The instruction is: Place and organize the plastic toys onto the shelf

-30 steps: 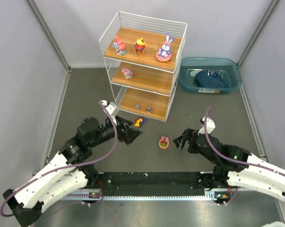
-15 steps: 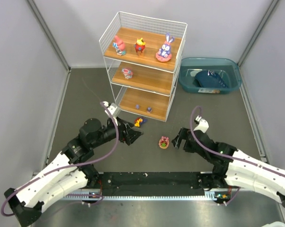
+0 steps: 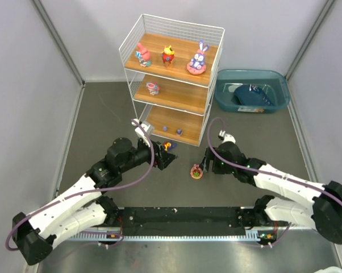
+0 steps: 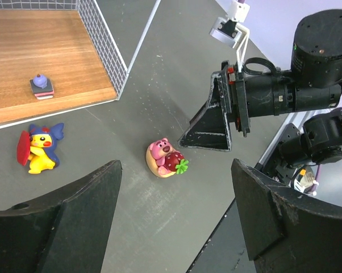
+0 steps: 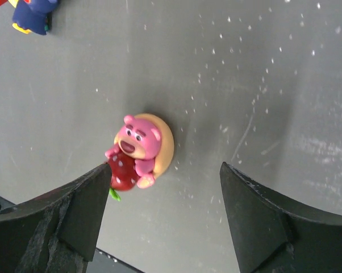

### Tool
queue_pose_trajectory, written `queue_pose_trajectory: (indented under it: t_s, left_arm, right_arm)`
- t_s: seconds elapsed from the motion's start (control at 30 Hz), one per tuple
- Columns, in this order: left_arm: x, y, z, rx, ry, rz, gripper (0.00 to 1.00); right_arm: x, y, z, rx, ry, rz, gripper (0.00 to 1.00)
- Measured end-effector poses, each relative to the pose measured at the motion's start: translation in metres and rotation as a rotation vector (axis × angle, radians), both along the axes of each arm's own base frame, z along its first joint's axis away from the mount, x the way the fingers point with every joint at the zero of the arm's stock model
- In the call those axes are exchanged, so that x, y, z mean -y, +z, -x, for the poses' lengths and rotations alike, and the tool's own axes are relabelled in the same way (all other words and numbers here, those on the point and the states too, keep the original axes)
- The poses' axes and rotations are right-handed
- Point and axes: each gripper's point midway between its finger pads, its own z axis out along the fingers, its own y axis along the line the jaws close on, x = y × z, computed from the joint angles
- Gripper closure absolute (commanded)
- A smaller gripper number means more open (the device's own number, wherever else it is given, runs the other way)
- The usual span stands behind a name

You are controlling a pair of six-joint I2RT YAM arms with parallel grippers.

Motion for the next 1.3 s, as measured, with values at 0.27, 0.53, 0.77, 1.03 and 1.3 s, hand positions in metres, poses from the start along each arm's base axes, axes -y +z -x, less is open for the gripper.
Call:
queue_pose_trajectory:
  t_s: [0.27, 0.53, 0.77, 1.03, 1.3]
  left_arm:
    - [0.005, -0.013, -0.007, -0.024, 0.015, 0.000, 0.18]
    - [0.008, -0.034, -0.014, -0.077, 0.034, -0.047, 0.19]
    - [0.010, -0.048, -0.017, -0.106, 0.046, -0.080, 0.19]
    - [0.018, -0.067, -0.009, -0.138, 0.020, -0.125, 0.19]
    - [0.024, -0.079, -0.002, -0.149, 0.006, -0.156, 0.18]
  right_arm:
    - [-0.011, -0.011, -0.018, -0.011, 0.030, 0.026, 0.21]
    - [-0.016, -0.016, -0.033, -0.021, 0.007, 0.037, 0.35]
    - [-0.021, -0.022, -0.045, -0.024, -0.008, 0.036, 0.49]
    - [-0.026, -0.024, -0.043, -0.020, 0.007, 0.001, 0.78]
    - [-0.015, -0.043, -0.014, -0.076, 0.035, -0.016, 0.81]
